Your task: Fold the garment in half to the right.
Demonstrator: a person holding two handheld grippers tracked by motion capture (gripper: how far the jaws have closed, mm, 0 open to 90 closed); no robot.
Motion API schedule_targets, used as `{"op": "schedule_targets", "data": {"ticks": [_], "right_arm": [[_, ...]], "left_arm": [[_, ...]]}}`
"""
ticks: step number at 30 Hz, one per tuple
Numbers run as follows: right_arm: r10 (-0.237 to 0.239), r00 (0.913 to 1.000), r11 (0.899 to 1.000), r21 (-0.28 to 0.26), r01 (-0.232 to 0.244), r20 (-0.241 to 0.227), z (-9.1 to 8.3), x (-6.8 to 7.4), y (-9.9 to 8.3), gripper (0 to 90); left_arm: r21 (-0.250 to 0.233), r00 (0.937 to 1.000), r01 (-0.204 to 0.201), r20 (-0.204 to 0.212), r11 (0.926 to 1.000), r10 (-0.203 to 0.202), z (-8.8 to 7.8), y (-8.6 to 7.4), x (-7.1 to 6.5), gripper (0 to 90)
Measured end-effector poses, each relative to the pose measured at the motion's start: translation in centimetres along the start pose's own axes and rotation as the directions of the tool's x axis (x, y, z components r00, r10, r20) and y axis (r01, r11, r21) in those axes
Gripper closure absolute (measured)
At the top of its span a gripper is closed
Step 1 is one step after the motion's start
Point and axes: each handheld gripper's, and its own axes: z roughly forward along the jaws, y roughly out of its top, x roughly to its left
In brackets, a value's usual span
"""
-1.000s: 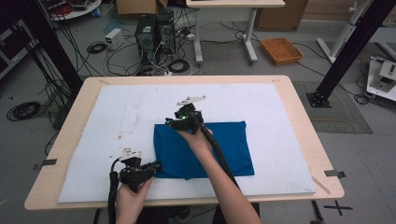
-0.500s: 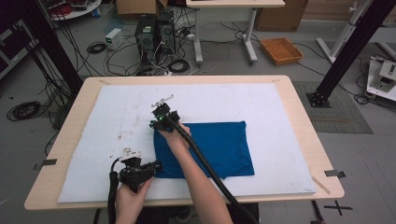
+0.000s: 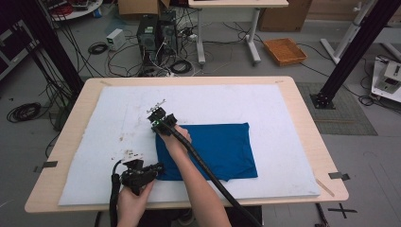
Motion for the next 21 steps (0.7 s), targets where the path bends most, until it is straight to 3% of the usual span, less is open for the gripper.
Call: {"op": "schedule_targets", "data": {"ticks": [7, 14, 18, 21], "right_arm": [[-0.005, 1.0000, 1.000, -0.023, 0.005, 0.005, -0.6, 0.0, 0.2, 87.9], [0.054, 0.9967, 0.993, -0.097, -0.059, -0.060, -2.8, -1.3, 0.7, 87.9], [0.053, 0.9952, 0.988, -0.140, -0.064, -0.082, -4.8, -1.9, 0.9, 87.9], [0.048, 0.9940, 0.984, -0.164, -0.064, -0.099, -6.5, -2.8, 0.8, 87.9]], "left_arm": [[-0.003, 1.0000, 0.004, 0.006, 1.0000, -0.004, 0.0, 0.0, 0.0, 82.1], [-0.015, 0.9993, -0.035, 0.010, 0.9993, 0.035, -0.5, 0.3, -0.4, 84.4], [-0.053, 0.9963, -0.070, 0.047, 0.9961, 0.072, -1.2, 1.1, -1.7, 84.9], [-0.069, 0.9902, -0.115, 0.072, 0.9910, 0.120, -1.4, 1.9, -3.1, 84.9]]}}
